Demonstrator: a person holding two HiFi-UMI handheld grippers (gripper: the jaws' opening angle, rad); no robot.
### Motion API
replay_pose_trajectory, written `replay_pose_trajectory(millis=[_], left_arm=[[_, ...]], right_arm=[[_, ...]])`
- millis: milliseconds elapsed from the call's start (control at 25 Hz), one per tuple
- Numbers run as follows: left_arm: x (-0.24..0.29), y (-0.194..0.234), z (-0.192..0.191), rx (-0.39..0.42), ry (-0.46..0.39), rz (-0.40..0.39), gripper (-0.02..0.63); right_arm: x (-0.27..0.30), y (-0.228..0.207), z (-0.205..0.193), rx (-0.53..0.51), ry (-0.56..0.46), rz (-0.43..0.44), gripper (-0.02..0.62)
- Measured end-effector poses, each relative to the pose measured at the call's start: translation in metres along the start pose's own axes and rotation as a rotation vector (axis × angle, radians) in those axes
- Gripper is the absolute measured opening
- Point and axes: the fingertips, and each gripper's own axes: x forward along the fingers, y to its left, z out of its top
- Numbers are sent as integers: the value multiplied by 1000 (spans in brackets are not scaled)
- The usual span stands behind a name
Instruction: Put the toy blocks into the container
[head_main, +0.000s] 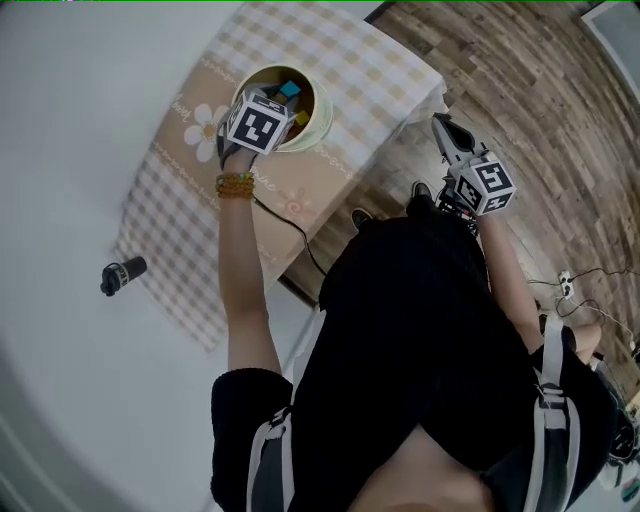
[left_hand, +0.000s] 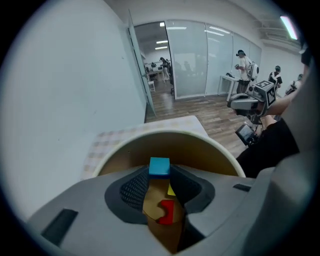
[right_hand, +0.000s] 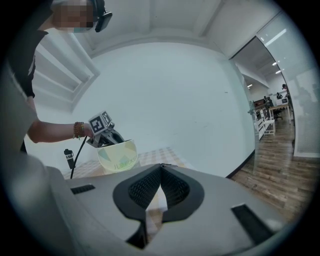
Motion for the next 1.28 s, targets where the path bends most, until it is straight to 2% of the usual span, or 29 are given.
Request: replay_pose_trajectory(millis=[120,240,440,600,680,880,1000,1080,1160,1280], left_arm=[[11,8,-6,23,88,-67,146],[16,13,-6,24,132,-56,146],[31,0,-4,13,153,-41,147],[45,63,-9,20,161,-61,149],[45,79,-8,15,147,-73,150],[31,91,0,10,84,-37,149],[15,69,12,6,-2,23,149],[-4,50,22,4,-80,101,142],[-28,56,30,-8,-166,199,123],[-73,55,31,-90,-302,330,92]], right_arm=[[7,-3,6,8,-1,-21,6],[4,-6,5,14,-1,-33,6],[-18,-10,-2,13,-10,-35,6],[42,0,20,11,13,-44,6],[57,2,28,14,23,-51,6],[62,1,31,14,21,-47,6],[37,-5,25,5,8,-30,6],[15,-11,18,-3,-6,-23,6],[14,-14,20,-10,-11,-19,6],[12,-16,26,-34,-6,3,6]])
